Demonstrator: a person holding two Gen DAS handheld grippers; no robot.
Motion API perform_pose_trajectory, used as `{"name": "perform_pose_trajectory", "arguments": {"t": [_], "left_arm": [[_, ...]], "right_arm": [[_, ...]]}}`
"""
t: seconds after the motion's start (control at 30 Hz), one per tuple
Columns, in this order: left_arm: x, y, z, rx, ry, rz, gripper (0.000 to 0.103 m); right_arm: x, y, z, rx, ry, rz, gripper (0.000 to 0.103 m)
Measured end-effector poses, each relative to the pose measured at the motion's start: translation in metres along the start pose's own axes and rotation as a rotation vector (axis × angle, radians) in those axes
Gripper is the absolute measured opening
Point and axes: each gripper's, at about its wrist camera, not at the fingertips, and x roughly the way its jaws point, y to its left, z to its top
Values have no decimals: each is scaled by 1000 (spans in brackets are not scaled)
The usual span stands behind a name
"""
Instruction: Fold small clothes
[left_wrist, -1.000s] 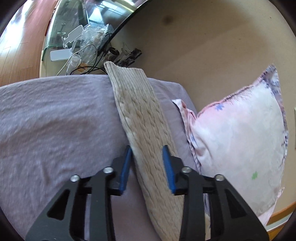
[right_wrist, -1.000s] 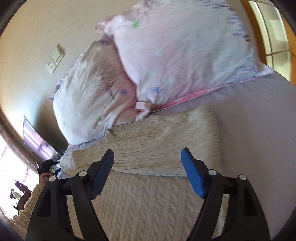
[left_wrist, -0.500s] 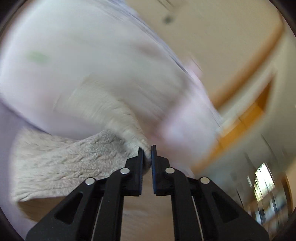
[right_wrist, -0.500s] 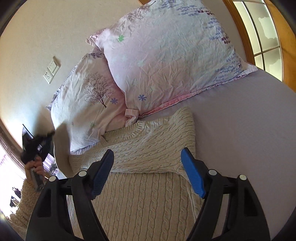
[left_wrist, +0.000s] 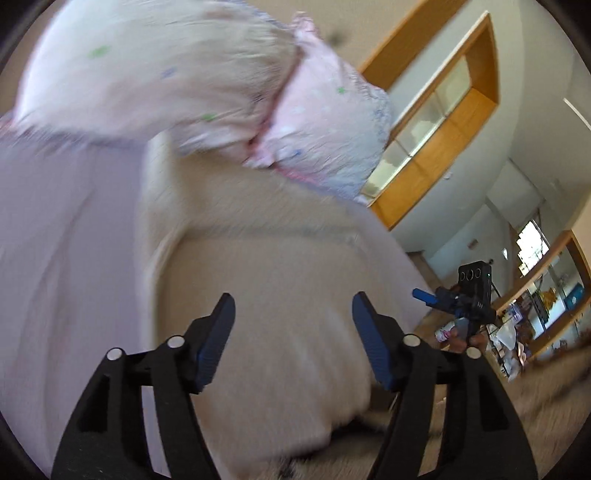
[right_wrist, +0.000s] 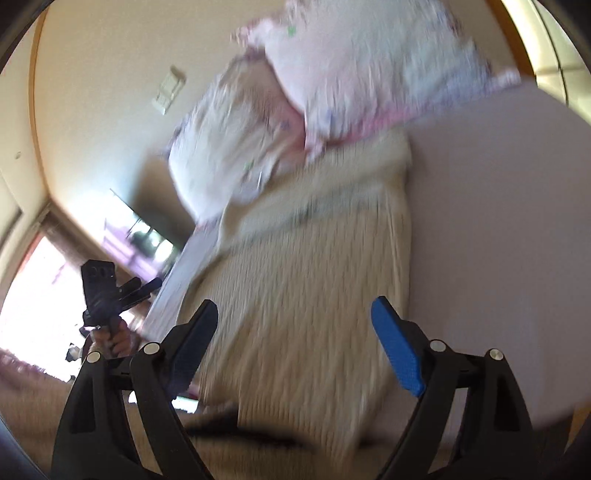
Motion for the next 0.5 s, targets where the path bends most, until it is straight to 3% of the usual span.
{"name": "perform_pose_trajectory", "arguments": {"t": [0.07, 0.17, 0.33, 0.4, 0.5], "left_arm": [[-23, 14, -39, -56, 25, -4, 71], [-34, 34, -81, -142, 66, 14, 72], [-12, 51, -109, -213, 100, -15, 75], [0, 56, -116, -246, 111, -44, 75], [21, 58, -116, -271, 101, -85, 72]], "right_arm": [[-6, -13, -26, 70, 45, 66, 87], [-6, -34, -55, 175, 94, 83, 86], [22, -57, -78, 289, 117, 167, 82], [35, -58, -81, 296, 130, 200, 77], [56, -54, -82, 288, 158, 237, 54]]}}
